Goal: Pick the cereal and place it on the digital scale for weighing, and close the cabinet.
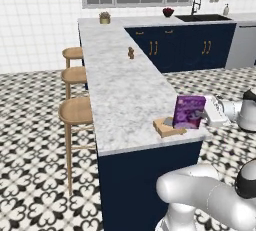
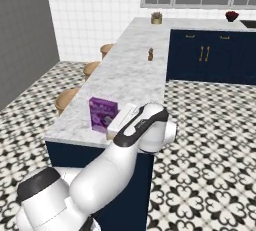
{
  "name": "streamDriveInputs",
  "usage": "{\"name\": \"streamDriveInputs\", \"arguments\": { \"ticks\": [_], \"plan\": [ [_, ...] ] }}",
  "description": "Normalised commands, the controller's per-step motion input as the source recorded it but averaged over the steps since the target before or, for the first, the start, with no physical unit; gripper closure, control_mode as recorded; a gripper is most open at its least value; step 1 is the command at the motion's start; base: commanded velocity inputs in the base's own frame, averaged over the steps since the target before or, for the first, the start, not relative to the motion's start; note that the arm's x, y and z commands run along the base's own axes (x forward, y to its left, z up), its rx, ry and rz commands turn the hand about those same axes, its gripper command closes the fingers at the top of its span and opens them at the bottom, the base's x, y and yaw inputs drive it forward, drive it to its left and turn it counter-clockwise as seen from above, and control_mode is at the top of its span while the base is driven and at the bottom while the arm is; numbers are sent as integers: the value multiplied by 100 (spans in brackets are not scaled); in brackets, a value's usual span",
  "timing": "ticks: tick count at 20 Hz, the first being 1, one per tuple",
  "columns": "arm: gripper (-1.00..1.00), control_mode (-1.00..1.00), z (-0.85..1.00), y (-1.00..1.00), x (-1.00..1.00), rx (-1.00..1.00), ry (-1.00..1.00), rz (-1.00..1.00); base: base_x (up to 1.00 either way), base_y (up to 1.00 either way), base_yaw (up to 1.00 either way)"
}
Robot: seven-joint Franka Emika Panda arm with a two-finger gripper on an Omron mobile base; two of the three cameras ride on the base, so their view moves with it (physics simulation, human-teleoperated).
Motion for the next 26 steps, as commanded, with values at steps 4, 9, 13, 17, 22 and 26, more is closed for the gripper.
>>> {"name": "streamDriveInputs", "arguments": {
  "ticks": [4, 9, 13, 17, 22, 26],
  "plan": [
    [100, -100, -13, 2, 27, 0, -11, 0, 0, 0, 0],
    [100, -100, -1, 0, 29, 0, -5, 0, 0, 0, 0],
    [100, -100, -3, 0, 15, 0, 0, 0, 0, 0, 0],
    [100, -100, -24, 0, 3, 0, 1, 0, 0, 0, 0],
    [100, -100, -27, 0, 9, 0, 3, 0, 0, 0, 0],
    [100, -100, -8, 0, 11, 0, 0, 0, 0, 0, 0]
  ]
}}
